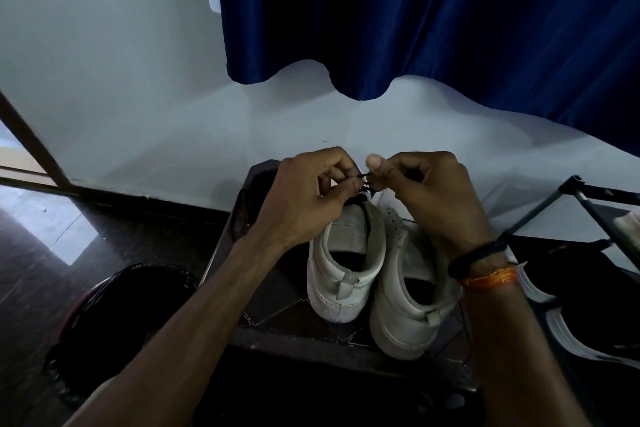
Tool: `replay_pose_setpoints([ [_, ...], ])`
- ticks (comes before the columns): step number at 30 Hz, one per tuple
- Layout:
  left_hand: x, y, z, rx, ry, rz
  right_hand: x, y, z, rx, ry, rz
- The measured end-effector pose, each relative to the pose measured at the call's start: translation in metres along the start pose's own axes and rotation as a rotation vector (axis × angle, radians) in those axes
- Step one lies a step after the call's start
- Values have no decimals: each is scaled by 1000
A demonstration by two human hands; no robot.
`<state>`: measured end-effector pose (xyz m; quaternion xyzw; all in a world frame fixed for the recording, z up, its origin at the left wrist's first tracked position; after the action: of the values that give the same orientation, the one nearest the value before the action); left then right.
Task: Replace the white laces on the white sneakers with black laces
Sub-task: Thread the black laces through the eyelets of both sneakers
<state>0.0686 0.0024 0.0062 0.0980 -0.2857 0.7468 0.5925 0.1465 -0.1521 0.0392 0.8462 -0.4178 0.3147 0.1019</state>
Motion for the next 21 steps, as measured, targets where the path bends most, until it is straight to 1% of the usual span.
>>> replay_pose_setpoints([
  [2, -1, 0, 0, 19, -3, -18, 4, 2, 2, -69, 177, -102],
  [4, -2, 0, 3, 13, -27, -42, 5, 4, 3, -125, 272, -238],
  [5, -2, 0, 5, 11, -42, -51, 4, 5, 3, -146, 301, -278],
  [6, -2, 1, 6, 13, -63, -60, 3, 4, 4, -157, 328, -286],
  [8, -4, 1, 8, 13, -107, -78, 2, 4, 4, -161, 346, -247],
  [11, -6, -1, 8, 10, -150, -98, 5, 3, 9, -209, 249, -208],
  [15, -15, -2, 2, 9, -276, -149, 10, 1, 19, -293, 75, -226],
  [18, -20, -3, 0, 18, -282, -160, 9, -1, 23, -304, 2, -246],
  [21, -21, -3, 2, 9, -291, -157, 8, 0, 25, -312, -132, -238],
])
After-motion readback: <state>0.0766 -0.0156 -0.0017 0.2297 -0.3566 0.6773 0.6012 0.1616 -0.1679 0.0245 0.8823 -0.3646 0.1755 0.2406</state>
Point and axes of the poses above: each hand's wrist, its own y-axis away from the middle knuckle, its own x-axis out of the back of the hand, z = x × y, the point moved 3 cm from there along -y, towards the middle knuckle, and after that the axes turned 12 degrees about -z, right-handed, at the moved point
